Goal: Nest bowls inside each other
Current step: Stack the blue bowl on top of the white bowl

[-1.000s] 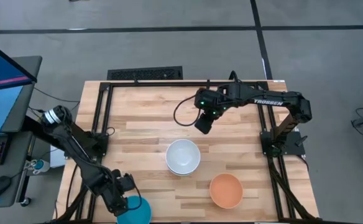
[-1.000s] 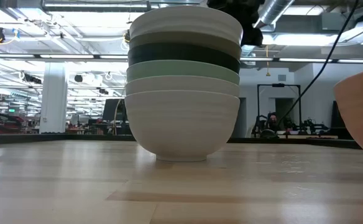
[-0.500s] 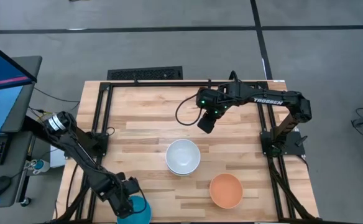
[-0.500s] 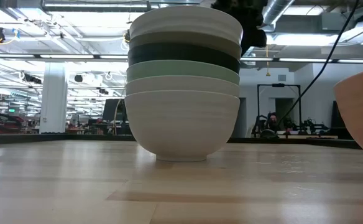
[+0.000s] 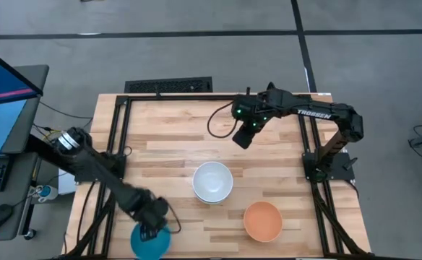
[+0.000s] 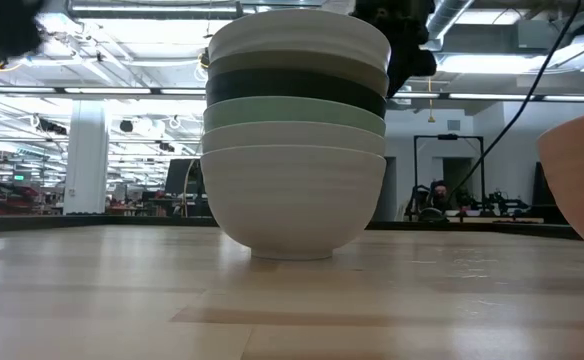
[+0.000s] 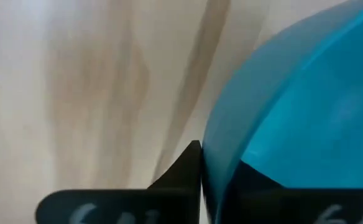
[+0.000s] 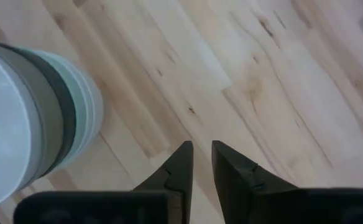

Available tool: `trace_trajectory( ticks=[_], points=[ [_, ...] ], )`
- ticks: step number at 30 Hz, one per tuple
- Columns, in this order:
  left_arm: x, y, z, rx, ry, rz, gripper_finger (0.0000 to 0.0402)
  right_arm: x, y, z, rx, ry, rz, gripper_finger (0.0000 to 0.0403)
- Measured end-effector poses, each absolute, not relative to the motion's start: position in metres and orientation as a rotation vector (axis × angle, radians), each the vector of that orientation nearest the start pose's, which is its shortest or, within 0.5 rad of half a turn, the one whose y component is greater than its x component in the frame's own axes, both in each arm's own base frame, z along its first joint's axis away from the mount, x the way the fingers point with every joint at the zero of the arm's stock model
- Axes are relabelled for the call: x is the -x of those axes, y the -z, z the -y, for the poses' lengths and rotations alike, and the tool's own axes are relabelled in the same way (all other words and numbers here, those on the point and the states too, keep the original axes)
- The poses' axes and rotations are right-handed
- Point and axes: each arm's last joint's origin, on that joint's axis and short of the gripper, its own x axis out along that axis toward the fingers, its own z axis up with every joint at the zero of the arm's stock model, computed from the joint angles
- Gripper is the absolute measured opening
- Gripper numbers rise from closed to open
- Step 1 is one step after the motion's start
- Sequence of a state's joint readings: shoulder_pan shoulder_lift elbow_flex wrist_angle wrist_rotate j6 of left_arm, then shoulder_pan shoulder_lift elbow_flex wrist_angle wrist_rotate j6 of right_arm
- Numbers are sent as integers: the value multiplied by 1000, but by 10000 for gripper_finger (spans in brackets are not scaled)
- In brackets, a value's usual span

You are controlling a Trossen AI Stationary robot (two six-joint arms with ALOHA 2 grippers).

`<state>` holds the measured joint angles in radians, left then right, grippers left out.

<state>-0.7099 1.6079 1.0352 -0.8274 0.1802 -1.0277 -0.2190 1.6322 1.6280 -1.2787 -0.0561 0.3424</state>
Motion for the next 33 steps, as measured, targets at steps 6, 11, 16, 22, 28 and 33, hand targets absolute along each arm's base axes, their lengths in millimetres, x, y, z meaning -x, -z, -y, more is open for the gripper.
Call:
trace_trajectory(
  ticks=[6, 11, 16, 22, 28, 33],
  points=[
    [-215, -286, 116, 499, -77, -1383, 2, -281, -351, 78, -495, 389, -1186, 62],
    [-214, -388, 52, 649, -161, -950, 1, -255, -369, 87, -521, 455, -1141, 58],
    [-265, -425, 23, 508, -165, -813, 1, -233, -383, 93, -520, 571, -1075, 58],
    [-335, -403, 18, 373, -138, -1113, 0, -205, -394, 90, -577, 650, -1065, 58],
    [-370, -377, 24, 348, -30, -1227, 0, -177, -385, 72, -620, 703, -1076, 58],
    [-386, -361, 21, 367, 6, -1249, 0, -152, -359, 52, -698, 729, -1106, 58]
  ],
)
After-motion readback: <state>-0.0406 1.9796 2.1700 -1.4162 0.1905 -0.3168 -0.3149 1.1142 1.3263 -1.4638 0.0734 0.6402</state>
